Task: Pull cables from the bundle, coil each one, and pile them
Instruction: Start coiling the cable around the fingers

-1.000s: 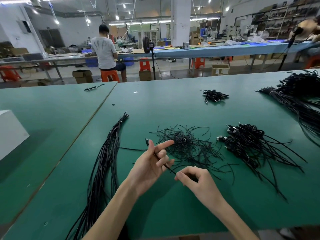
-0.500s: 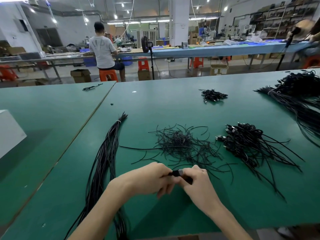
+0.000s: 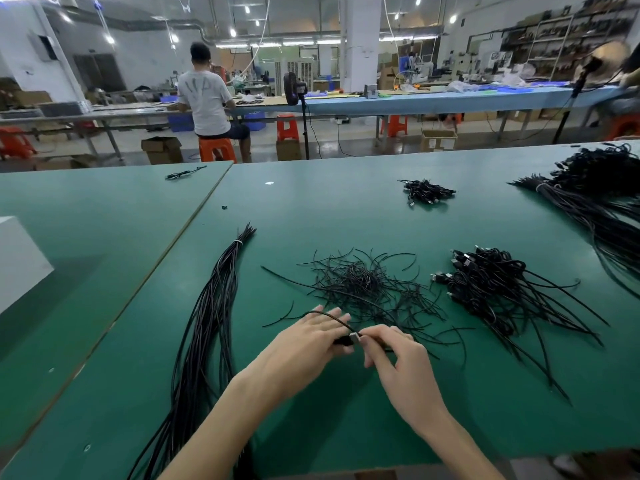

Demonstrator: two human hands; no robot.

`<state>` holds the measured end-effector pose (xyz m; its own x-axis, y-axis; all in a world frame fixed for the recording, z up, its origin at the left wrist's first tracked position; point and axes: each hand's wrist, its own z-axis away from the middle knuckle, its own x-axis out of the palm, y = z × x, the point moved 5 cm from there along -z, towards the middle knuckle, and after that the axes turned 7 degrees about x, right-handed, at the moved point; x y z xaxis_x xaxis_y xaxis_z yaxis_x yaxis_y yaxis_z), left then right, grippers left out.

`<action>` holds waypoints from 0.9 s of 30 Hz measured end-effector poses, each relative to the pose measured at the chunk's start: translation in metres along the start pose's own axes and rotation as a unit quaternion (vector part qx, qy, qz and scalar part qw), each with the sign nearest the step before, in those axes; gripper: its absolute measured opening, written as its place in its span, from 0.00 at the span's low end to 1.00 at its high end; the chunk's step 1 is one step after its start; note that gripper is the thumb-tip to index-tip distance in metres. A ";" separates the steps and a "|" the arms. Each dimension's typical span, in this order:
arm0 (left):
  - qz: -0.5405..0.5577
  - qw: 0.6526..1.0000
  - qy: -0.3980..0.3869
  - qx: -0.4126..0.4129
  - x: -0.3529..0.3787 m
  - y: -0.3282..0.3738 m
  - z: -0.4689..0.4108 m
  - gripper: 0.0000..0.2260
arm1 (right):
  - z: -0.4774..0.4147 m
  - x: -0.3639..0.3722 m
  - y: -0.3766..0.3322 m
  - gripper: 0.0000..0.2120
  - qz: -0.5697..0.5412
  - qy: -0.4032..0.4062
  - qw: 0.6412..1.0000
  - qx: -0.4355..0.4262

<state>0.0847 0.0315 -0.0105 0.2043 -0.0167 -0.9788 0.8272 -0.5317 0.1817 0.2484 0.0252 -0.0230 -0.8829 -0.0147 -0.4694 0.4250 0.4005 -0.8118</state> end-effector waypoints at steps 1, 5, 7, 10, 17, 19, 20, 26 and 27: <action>0.021 1.000 -0.002 0.012 0.003 0.001 0.000 0.21 | 0.000 -0.001 -0.002 0.06 -0.005 0.007 1.000 -0.007; 0.183 0.983 0.006 -0.003 0.008 0.000 -0.002 0.19 | 0.002 -0.001 -0.006 0.07 -0.017 0.000 1.000 -0.023; 0.262 0.965 0.001 -0.029 0.009 -0.001 -0.001 0.20 | 0.004 0.000 -0.006 0.07 -0.018 -0.007 0.999 -0.028; 0.378 0.924 0.056 -0.024 0.004 0.006 0.002 0.21 | 0.007 0.001 -0.008 0.07 -0.011 -0.013 0.999 -0.039; 0.621 0.766 0.156 -0.056 0.004 0.020 -0.001 0.24 | 0.009 0.013 -0.011 0.10 0.036 -0.063 0.995 -0.063; 0.685 0.707 0.168 -0.047 0.004 0.021 -0.001 0.26 | 0.008 0.017 -0.009 0.10 0.027 -0.100 0.994 -0.040; 0.708 0.682 0.178 -0.045 0.002 0.021 -0.001 0.26 | 0.006 0.017 -0.008 0.11 0.016 -0.109 0.993 -0.030; 0.769 0.588 0.246 -0.050 -0.022 0.008 0.006 0.20 | 0.002 0.015 0.000 0.16 0.006 -0.119 0.992 0.031; 0.758 0.605 0.237 -0.053 -0.025 0.006 0.007 0.20 | 0.003 0.016 0.001 0.17 0.021 -0.123 0.992 0.033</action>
<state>0.0811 0.0225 0.0145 0.8774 -0.1594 0.4526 -0.4748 -0.1516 0.8669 0.2354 0.0226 -0.0319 -0.7914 -0.2260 -0.5680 0.4804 0.3445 -0.8065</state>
